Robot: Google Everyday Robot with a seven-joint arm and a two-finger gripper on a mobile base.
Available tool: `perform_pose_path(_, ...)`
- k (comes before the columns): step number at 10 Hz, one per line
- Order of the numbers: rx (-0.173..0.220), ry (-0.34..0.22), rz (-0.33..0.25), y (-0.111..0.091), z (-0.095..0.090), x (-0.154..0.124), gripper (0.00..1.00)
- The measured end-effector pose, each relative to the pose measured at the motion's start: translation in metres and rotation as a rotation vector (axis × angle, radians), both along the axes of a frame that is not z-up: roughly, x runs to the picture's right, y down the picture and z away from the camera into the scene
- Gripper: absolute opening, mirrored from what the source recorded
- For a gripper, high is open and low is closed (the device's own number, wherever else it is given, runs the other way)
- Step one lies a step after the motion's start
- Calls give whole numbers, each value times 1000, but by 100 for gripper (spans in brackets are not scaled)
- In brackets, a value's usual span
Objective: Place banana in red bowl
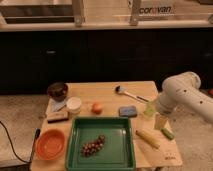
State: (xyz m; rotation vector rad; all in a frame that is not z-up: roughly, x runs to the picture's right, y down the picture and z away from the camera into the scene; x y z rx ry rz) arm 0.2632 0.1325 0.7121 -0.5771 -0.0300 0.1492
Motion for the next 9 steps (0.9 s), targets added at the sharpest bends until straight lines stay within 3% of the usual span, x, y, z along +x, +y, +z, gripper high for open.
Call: perform_pose_path(9,-32,-66,-14,45,30,-14,80)
